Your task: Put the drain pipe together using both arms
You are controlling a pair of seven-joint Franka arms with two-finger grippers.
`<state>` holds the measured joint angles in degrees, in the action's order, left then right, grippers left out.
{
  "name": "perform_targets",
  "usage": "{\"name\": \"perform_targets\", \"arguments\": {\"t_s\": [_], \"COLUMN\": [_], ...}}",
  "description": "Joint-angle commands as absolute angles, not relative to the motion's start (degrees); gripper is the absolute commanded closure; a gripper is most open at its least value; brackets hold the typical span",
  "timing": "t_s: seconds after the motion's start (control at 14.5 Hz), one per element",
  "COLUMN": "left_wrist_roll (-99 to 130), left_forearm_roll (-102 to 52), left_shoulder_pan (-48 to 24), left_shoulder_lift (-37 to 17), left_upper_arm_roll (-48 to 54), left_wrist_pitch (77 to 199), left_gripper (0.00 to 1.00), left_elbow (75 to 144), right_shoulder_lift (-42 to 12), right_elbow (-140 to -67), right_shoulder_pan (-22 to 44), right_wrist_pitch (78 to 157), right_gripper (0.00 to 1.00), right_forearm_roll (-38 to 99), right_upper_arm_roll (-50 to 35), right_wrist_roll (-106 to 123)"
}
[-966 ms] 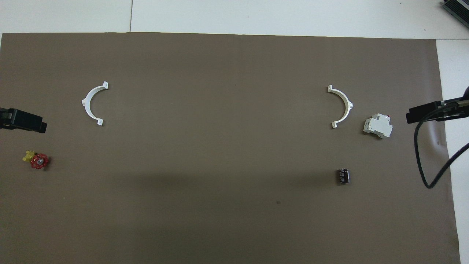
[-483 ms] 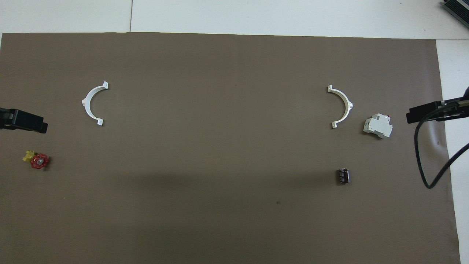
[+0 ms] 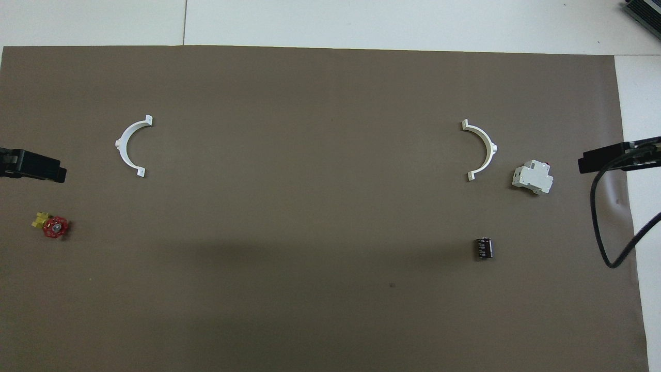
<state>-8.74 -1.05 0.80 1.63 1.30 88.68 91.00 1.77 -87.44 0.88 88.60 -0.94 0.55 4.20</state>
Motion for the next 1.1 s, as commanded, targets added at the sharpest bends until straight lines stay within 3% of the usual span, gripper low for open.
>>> {"name": "perform_targets", "arguments": {"t_s": [0.0, 0.55, 0.69, 1.03], "left_wrist_roll": [-8.79, -8.53, -8.44, -8.35], "left_forearm_roll": [-0.26, -0.26, -0.26, -0.26], "left_shoulder_pan": [1.32, 0.53, 0.53, 0.70], "left_shoulder_lift": [3.34, 3.34, 3.34, 3.08], "left_upper_arm_roll": [1.67, 1.76, 1.76, 1.76], "left_wrist_pitch": [89.56, 90.00, 90.26, 93.60], "left_gripper": [0.00, 0.00, 0.00, 0.00], "left_elbow": [93.08, 93.08, 93.08, 93.25], "right_shoulder_lift": [2.63, 2.73, 0.19, -9.91], "right_elbow": [-87.54, -89.47, -89.30, -89.12], "right_shoulder_pan": [-0.26, 0.09, 0.35, 1.41], "right_wrist_pitch": [87.02, 90.70, 92.62, 104.39], "right_gripper": [0.00, 0.00, 0.04, 0.04], "right_forearm_roll": [0.26, 0.35, 1.23, 1.41], "right_upper_arm_roll": [0.44, 0.26, 0.26, -0.44], "right_wrist_roll": [5.62, 5.45, 4.75, 1.93]}}
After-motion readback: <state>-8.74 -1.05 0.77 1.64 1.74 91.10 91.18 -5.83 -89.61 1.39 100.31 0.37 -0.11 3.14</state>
